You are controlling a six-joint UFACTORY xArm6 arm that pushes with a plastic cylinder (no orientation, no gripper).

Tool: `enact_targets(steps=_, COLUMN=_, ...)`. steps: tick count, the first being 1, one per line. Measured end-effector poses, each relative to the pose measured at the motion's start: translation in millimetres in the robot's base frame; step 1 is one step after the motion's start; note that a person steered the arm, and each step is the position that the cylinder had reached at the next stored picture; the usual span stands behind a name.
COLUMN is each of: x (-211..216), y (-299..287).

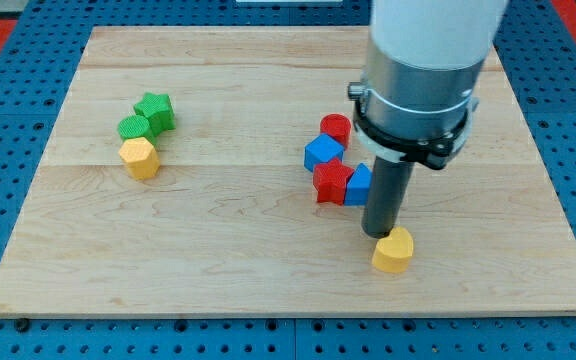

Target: Place the yellow heart to the right of the blue cube

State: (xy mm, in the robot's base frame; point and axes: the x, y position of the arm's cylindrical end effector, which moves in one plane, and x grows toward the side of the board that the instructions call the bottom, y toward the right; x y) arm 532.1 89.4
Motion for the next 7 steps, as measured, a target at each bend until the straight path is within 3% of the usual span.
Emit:
enact_targets(steps=2, x=4, y=-56)
enact_targets(steps=4, x=42, y=-52)
enact_targets(steps=7, x=24, y=83)
